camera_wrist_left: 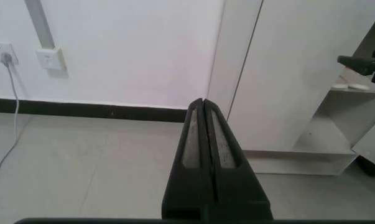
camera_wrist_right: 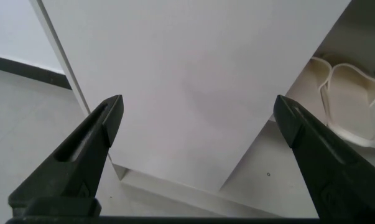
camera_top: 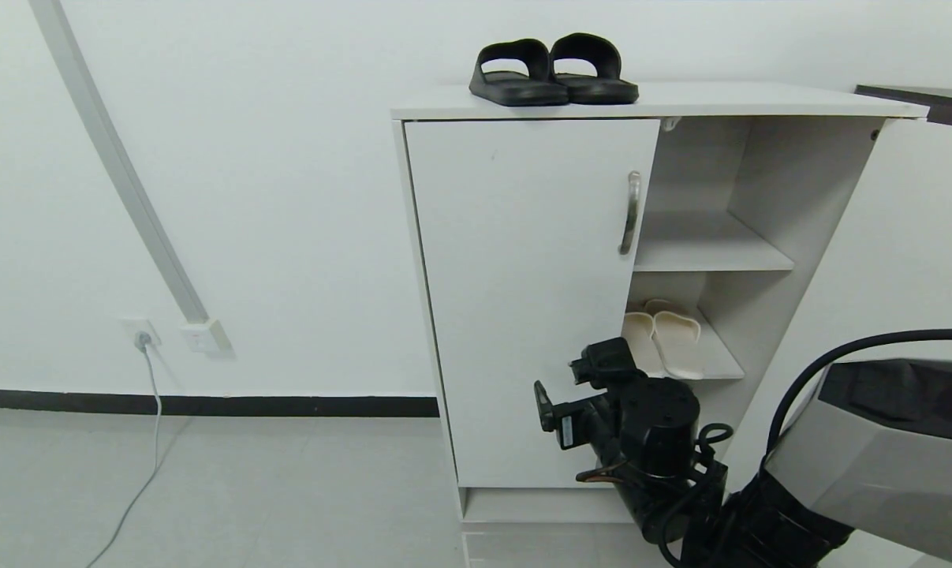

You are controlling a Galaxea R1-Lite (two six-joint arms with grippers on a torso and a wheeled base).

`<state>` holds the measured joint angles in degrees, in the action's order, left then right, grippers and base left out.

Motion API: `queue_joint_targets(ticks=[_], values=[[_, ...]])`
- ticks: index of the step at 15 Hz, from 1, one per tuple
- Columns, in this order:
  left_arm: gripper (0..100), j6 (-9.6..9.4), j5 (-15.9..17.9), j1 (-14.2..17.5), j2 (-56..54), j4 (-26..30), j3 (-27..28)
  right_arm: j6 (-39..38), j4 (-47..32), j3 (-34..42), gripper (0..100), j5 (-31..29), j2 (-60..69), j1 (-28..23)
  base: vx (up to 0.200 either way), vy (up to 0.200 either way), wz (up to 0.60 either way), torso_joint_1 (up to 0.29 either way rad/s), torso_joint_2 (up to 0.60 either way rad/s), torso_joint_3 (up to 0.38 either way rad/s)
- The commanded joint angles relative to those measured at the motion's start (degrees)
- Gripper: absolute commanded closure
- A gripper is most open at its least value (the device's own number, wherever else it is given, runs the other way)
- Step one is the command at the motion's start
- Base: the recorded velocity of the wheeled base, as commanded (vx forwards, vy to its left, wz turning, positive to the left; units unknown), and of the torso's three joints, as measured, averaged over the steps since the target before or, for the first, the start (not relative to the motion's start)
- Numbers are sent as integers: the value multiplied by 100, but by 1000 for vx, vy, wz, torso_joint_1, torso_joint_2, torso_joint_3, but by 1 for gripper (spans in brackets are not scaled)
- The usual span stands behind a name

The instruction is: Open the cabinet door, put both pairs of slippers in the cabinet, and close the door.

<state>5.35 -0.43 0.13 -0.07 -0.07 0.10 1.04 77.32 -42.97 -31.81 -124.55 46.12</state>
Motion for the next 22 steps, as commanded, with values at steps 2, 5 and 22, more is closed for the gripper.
queue_joint_targets(ticks=[2, 5, 22], values=[[100, 1, -1, 4, 7, -1, -1, 2, 2, -1, 0, -10, -17, 3, 0, 0, 0, 0, 0, 0], [100, 10, -1, 4, 7, -1, -1, 2, 2, -1, 0, -10, -17, 3, 0, 0, 0, 1, -170, -290], [100, 10, -1, 4, 7, -1, -1, 11, -7, -1, 0, -1, -25, 20, 0, 0, 0, 121, -480, -338]])
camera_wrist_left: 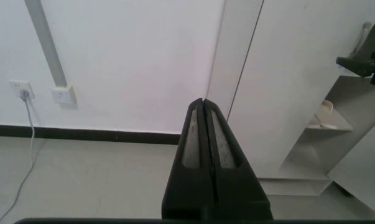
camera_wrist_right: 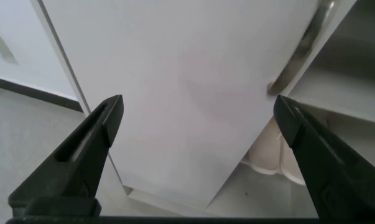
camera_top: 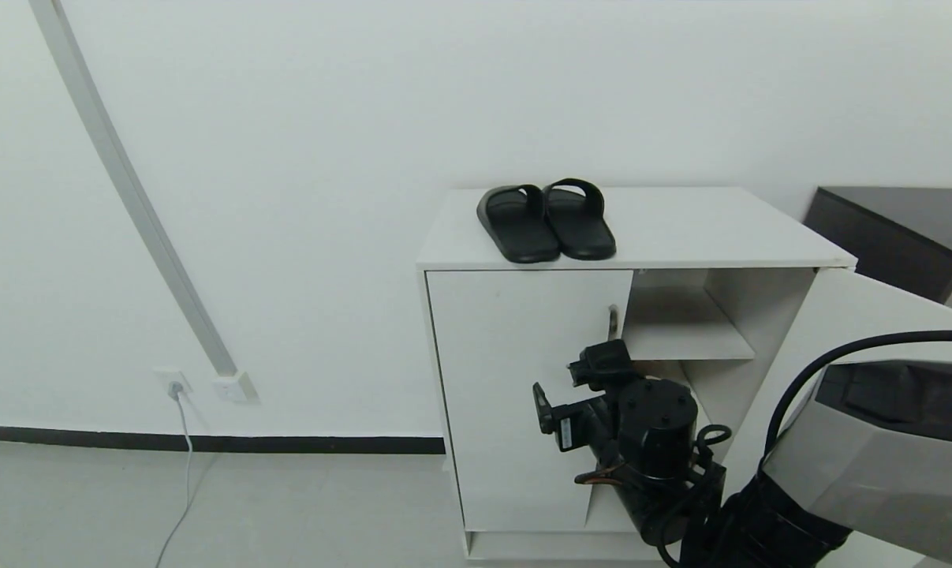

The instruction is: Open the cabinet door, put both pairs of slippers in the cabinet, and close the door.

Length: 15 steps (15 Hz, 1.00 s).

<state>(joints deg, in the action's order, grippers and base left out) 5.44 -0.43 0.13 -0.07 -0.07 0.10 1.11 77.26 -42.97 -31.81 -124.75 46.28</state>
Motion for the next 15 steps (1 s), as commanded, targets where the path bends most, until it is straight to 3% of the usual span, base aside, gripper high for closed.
queue_joint_targets(ticks=[1, 15], values=[[100, 1, -1, 4, 7, -1, -1, 3, -1, -1, 0, -1, -6, 4, 0, 0, 0, 198, -510, -305], [100, 1, -1, 4, 7, -1, -1, 30, 8, 8, 0, -1, -6, 4, 0, 0, 0, 236, -550, -316]])
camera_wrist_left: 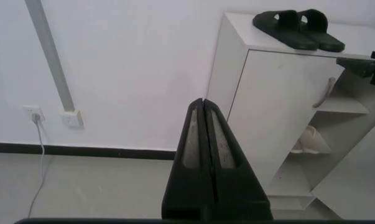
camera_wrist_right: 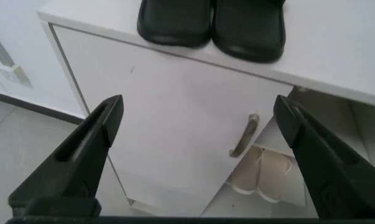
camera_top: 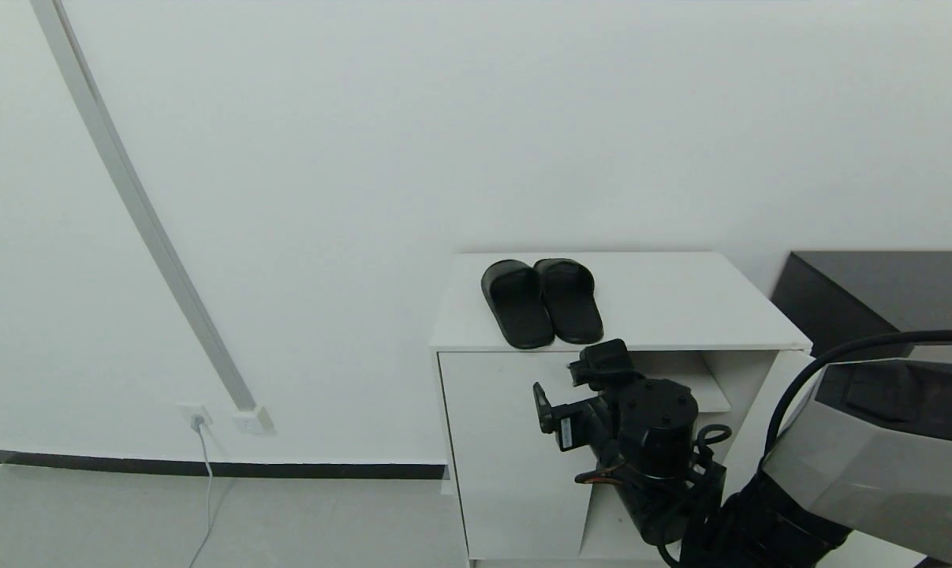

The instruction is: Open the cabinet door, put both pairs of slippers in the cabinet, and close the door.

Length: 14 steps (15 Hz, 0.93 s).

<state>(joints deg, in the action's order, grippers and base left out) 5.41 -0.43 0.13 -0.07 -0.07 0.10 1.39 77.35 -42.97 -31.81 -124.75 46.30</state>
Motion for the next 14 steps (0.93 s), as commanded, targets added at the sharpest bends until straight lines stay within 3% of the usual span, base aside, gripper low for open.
queue_joint_targets(ticks=[1, 8, 12, 14], values=[[100, 4, -1, 4, 7, -1, -1, 2, -1, 8, 0, -1, -6, 2, 0, 0, 0, 198, -422, -242], [100, 4, -1, 4, 7, -1, -1, 46, 52, 114, 0, 43, -6, 2, 0, 0, 0, 174, -371, -209], [100, -40, 8, 4, 7, -1, -1, 731, 1186, 368, 0, 315, -234, -95, 0, 0, 0, 74, -176, -85], [100, -31, 8, 4, 7, -1, -1, 758, 1133, 245, 0, 333, -243, -218, 0, 0, 0, 0, 0, 0]])
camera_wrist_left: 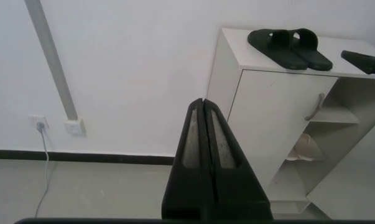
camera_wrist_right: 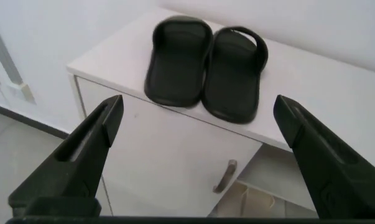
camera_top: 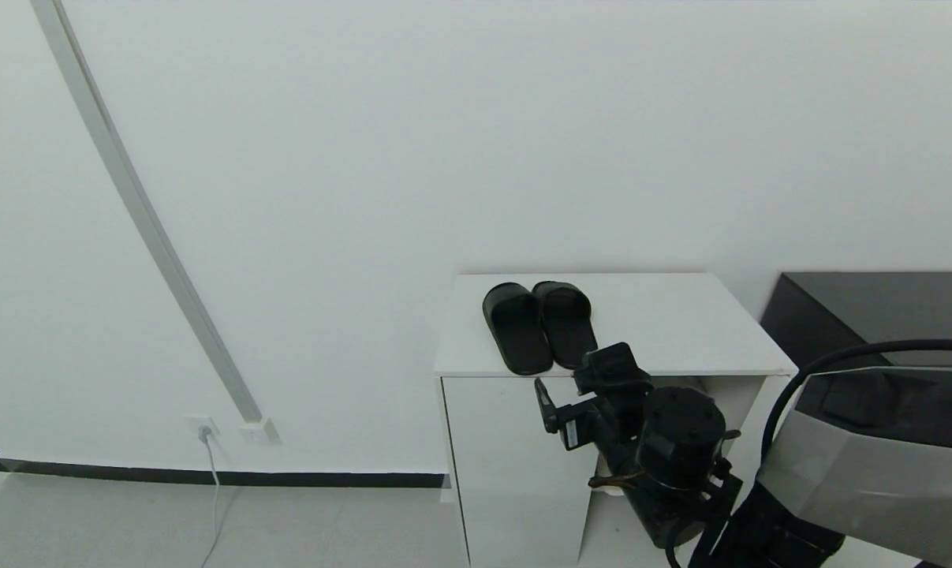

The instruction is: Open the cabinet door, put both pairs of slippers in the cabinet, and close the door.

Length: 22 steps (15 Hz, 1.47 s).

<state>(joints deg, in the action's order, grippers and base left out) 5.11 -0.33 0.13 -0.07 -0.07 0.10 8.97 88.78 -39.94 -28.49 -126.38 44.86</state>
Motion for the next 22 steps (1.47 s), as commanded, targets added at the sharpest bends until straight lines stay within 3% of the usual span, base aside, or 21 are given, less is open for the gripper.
queue_joint_targets(ticks=[1, 5, 8, 11, 14, 22], values=[[100, -10, -2, 4, 7, -1, -1, -27, -160, -190, 0, 10, -80, -179, 0, 0, 0, 0, 0, 0], [100, -10, -2, 4, 7, -1, -1, -273, -1241, -805, 0, 1, 158, -250, 0, 0, 0, 0, 0, 0], [100, -10, -2, 4, 7, -1, -1, -1152, -3543, -1877, 0, 10, 606, -127, 0, 0, 0, 0, 0, 0], [100, -1, -2, 4, 7, -1, -1, -1838, -5187, -2660, 0, 1, 949, 58, 0, 0, 0, 0, 0, 0], [100, -1, -2, 4, 7, -1, -1, -1890, -5257, -2686, 0, 10, 975, 75, 0, 0, 0, 0, 0, 0], [100, 8, -2, 4, 7, -1, -1, -2005, -4748, -2264, 0, -34, 579, 58, 200, 0, 0, 1, 1, 1]])
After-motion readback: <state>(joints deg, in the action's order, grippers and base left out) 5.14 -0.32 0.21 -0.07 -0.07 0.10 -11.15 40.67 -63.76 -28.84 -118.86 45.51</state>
